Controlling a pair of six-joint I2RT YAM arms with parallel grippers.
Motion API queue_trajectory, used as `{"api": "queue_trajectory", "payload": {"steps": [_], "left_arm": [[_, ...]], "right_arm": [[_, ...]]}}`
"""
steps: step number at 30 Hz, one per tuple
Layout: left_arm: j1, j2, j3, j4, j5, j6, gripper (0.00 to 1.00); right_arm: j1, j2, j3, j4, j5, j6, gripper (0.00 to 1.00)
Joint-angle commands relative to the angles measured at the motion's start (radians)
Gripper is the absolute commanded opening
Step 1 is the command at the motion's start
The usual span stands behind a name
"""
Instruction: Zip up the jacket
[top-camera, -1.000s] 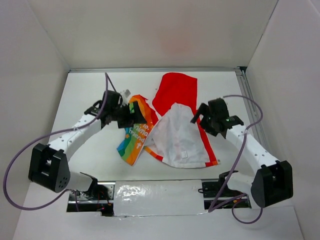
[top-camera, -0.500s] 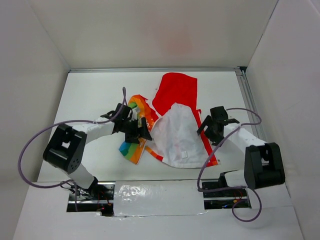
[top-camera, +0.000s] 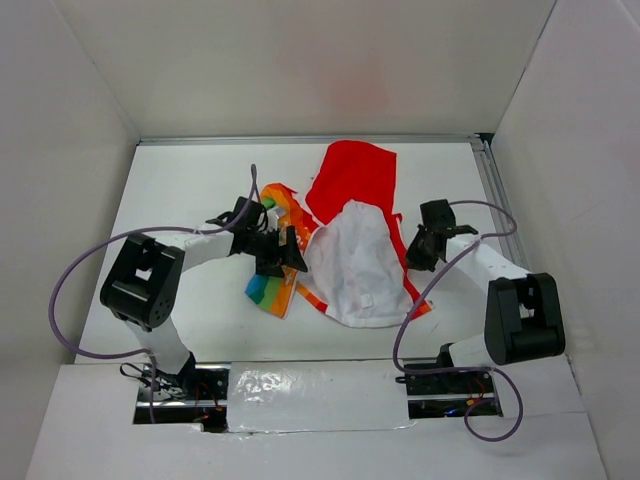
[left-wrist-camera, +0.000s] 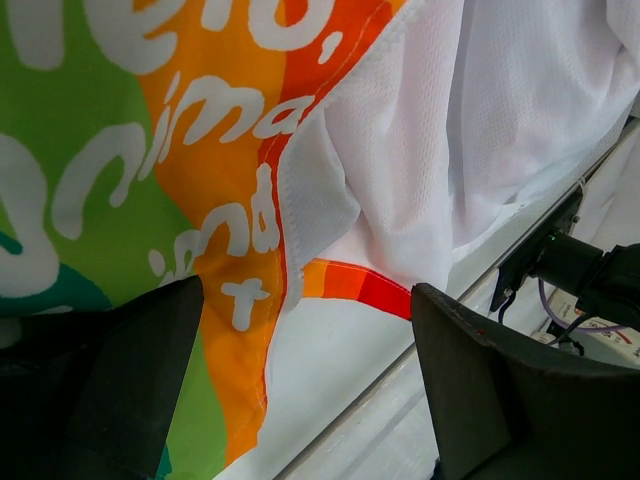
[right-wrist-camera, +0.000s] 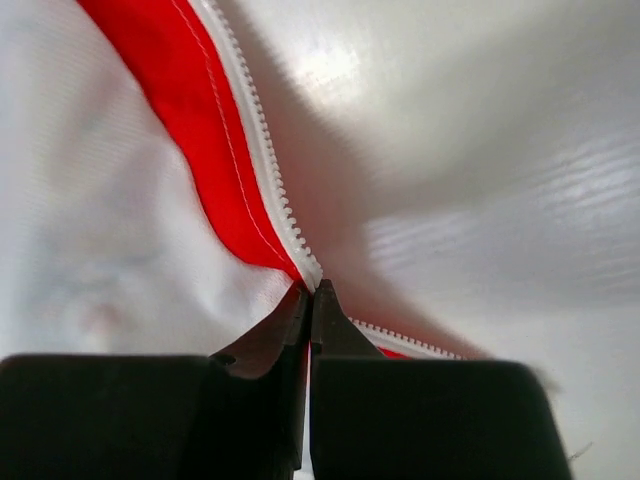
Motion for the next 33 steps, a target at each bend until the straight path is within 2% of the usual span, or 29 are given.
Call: {"api": "queue_trajectory", "payload": {"steps": [1, 3, 7, 10, 11, 13, 14, 16, 19, 22, 24, 26, 28, 30, 31, 33], "left_arm": [[0.007, 0.005, 0.046, -0.004, -0.006, 0.047, 0.97], [0.007, -0.001, 0.054, -0.018, -0.007, 0.042, 0.97], [0.002, -0.011, 0.097, -0.087, -0.027, 0.013, 0.97], [0.001, -0.067, 0.070, -0.098, -0.014, -0.010, 0.97], [-0.001, -0.101, 0.064, -0.110, -0.023, -0.028, 0.97], [-0.001, -0.147, 0.067, -0.180, -0.090, -0.053, 0.97], [-0.001, -0.162, 0.067, -0.234, -0.128, -0.081, 0.98], [-0.001, -0.195, 0.049, -0.262, -0.139, -0.098, 0.98], [0.011, -0.291, -0.014, -0.282, -0.120, -0.133, 0.99], [0.059, -0.375, -0.072, -0.294, -0.113, -0.162, 0.99], [0.103, -0.405, -0.098, -0.306, -0.115, -0.168, 0.99], [0.138, -0.439, -0.117, -0.320, -0.118, -0.173, 0.99], [0.154, -0.454, -0.130, -0.317, -0.115, -0.181, 0.99], [0.158, -0.452, -0.134, -0.300, -0.090, -0.173, 0.99], [0.160, -0.449, -0.128, -0.294, -0.083, -0.171, 0.99], [0.155, -0.439, -0.124, -0.279, -0.077, -0.162, 0.99]], "right_arm": [[-0.009, -0.008, 0.119, -0.043, 0.092, -0.011, 0.00], [-0.007, -0.031, 0.173, -0.084, 0.126, 0.003, 0.00], [0.039, -0.095, 0.292, -0.335, 0.400, 0.090, 0.00], [0.118, -0.051, 0.415, -0.550, 0.515, 0.202, 0.00], [0.193, -0.037, 0.459, -0.590, 0.575, 0.234, 0.00], [0.273, 0.009, 0.490, -0.659, 0.585, 0.290, 0.00], [0.359, 0.043, 0.521, -0.678, 0.588, 0.326, 0.00], [0.453, 0.090, 0.564, -0.701, 0.592, 0.365, 0.01], [0.623, 0.225, 0.677, -0.744, 0.600, 0.406, 0.08], [0.761, 0.359, 0.788, -0.700, 0.554, 0.353, 0.15], [0.815, 0.390, 0.785, -0.590, 0.463, 0.287, 0.23], [0.865, 0.342, 0.733, -0.440, 0.375, 0.195, 0.49], [0.881, 0.225, 0.620, -0.285, 0.219, 0.126, 0.81], [0.875, 0.134, 0.496, -0.197, 0.098, 0.101, 0.97], [0.866, 0.044, 0.454, -0.168, 0.082, 0.101, 1.00], [0.821, -0.036, 0.353, -0.123, 0.053, 0.107, 1.00]]}}
